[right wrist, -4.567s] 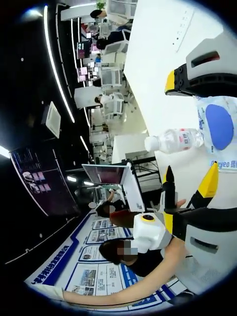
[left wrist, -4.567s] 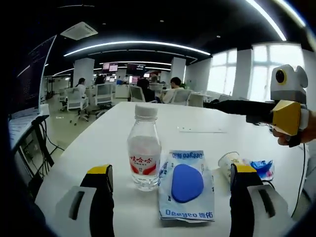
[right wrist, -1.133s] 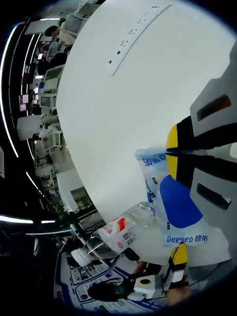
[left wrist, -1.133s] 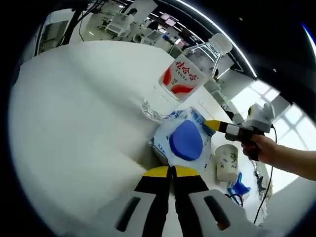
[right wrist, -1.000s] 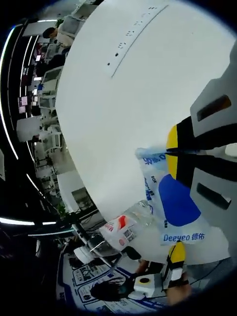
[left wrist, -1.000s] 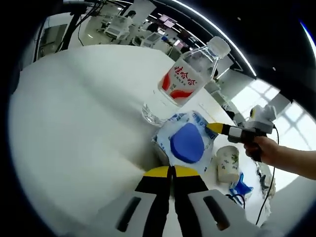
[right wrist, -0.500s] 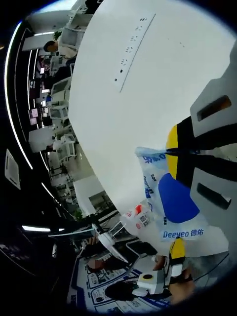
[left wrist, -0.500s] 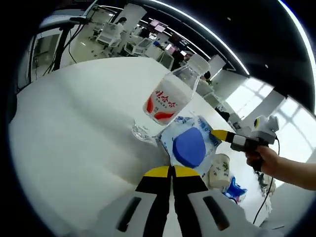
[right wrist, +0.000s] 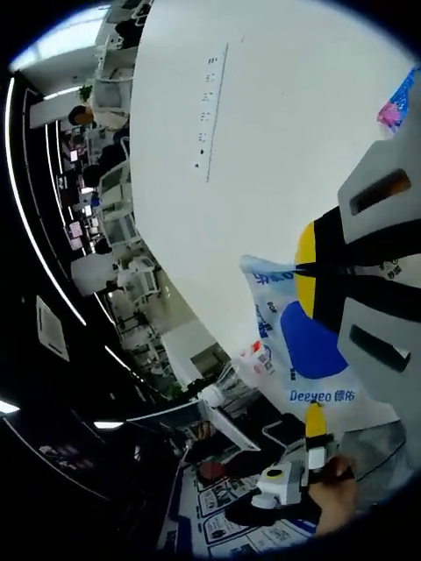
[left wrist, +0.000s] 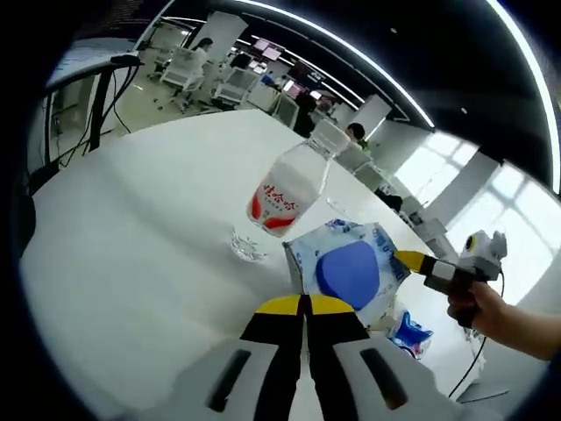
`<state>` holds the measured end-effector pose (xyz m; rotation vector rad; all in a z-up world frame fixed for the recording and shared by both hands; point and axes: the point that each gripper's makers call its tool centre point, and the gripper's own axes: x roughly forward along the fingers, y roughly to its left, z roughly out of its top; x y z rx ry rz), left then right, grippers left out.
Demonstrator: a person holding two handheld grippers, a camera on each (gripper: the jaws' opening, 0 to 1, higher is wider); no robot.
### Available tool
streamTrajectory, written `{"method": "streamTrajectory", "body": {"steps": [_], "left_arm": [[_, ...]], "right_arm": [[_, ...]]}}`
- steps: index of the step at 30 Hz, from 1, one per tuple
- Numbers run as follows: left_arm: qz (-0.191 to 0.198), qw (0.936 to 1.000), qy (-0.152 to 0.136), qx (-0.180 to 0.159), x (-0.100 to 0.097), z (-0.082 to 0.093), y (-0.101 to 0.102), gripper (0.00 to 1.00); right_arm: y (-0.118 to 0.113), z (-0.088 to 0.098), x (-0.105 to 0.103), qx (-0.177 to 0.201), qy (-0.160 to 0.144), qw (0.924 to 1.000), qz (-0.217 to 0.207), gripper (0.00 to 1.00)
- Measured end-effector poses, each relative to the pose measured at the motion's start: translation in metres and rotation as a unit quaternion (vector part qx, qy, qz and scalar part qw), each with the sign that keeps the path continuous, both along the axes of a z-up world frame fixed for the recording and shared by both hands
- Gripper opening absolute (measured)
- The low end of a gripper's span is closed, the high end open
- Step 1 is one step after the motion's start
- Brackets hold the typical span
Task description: Arrange the tabletop items into an orderly group along one side of the table until the central work area is clear of visible clutter.
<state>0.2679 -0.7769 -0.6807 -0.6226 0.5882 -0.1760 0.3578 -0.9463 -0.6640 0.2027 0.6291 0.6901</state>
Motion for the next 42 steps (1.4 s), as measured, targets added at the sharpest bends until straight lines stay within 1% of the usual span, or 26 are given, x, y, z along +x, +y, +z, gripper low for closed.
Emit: {"method": "streamTrajectory", "body": {"steps": [3, 6, 10, 13, 14, 15, 16, 17, 18, 19, 21, 23, 25, 30, 33, 36, 40, 42], "left_arm": [[-0.005, 1.0000, 0.001, 0.001, 0.000, 0.003, -0.001, 0.00], [-0.010, 0.9999, -0.003, 0.005, 0.001, 0.007, -0.001, 0.00], [-0.015, 0.9998, -0.007, 0.007, 0.003, 0.013, 0.000, 0.00], [-0.022, 0.9997, -0.010, 0.007, 0.003, 0.016, 0.000, 0.00], [-0.023, 0.9997, -0.010, 0.004, 0.003, 0.018, 0.000, 0.00], [-0.023, 0.9997, -0.009, -0.003, 0.002, 0.020, -0.001, 0.00], [-0.021, 0.9997, -0.008, -0.008, 0.002, 0.022, -0.001, 0.00], [-0.021, 0.9997, -0.008, -0.008, 0.001, 0.024, -0.002, 0.00], [-0.023, 0.9997, -0.008, -0.005, 0.000, 0.025, -0.003, 0.00], [-0.027, 0.9996, -0.009, 0.002, -0.001, 0.026, -0.004, 0.00], [-0.031, 0.9994, -0.009, 0.006, -0.002, 0.027, -0.005, 0.00], [-0.031, 0.9995, -0.008, 0.003, -0.004, 0.027, -0.004, 0.00], [-0.028, 0.9996, -0.005, 0.001, -0.005, 0.026, -0.003, 0.00], [-0.027, 0.9996, -0.004, 0.002, -0.009, 0.026, -0.002, 0.00], [-0.029, 0.9996, -0.002, 0.005, -0.012, 0.025, -0.004, 0.00], [-0.028, 0.9996, 0.005, 0.004, -0.015, 0.022, -0.004, 0.00], [-0.030, 0.9995, 0.006, 0.007, -0.020, 0.020, -0.004, 0.00], [-0.035, 0.9993, 0.010, 0.009, -0.024, 0.017, -0.006, 0.00]], "right_arm": [[-0.004, 0.003, -0.007, 0.001, -0.003, 1.0000, -0.007, 0.00], [-0.007, 0.012, -0.015, 0.008, -0.010, 0.9998, -0.015, 0.00], [-0.013, 0.027, -0.028, 0.029, -0.022, 0.9988, -0.032, 0.00], [-0.018, 0.030, -0.038, 0.035, -0.024, 0.9981, -0.044, 0.00], [-0.019, 0.030, -0.042, 0.035, -0.024, 0.9981, -0.045, 0.00], [-0.022, 0.030, -0.049, 0.022, -0.030, 0.9982, -0.047, 0.00], [-0.024, 0.030, -0.053, 0.017, -0.034, 0.9979, -0.052, 0.00], [-0.025, 0.032, -0.059, 0.032, -0.032, 0.9969, -0.064, 0.00], [-0.025, 0.033, -0.061, 0.042, -0.029, 0.9963, -0.070, 0.00], [-0.028, 0.034, -0.064, 0.059, -0.022, 0.9944, -0.084, 0.00], [-0.030, 0.033, -0.074, 0.054, -0.023, 0.9946, -0.086, 0.00], [-0.030, 0.031, -0.082, 0.048, -0.022, 0.9948, -0.087, 0.00], [-0.029, 0.033, -0.092, 0.057, -0.018, 0.9943, -0.089, 0.00], [-0.027, 0.039, -0.107, 0.077, -0.011, 0.9921, -0.099, 0.00], [-0.025, 0.040, -0.116, 0.067, -0.017, 0.9934, -0.092, 0.00], [-0.025, 0.037, -0.123, 0.073, -0.010, 0.9932, -0.090, 0.00], [-0.027, 0.030, -0.130, 0.064, 0.001, 0.9942, -0.086, 0.00], [-0.029, 0.029, -0.135, 0.066, 0.005, 0.9941, -0.086, 0.00]]}}
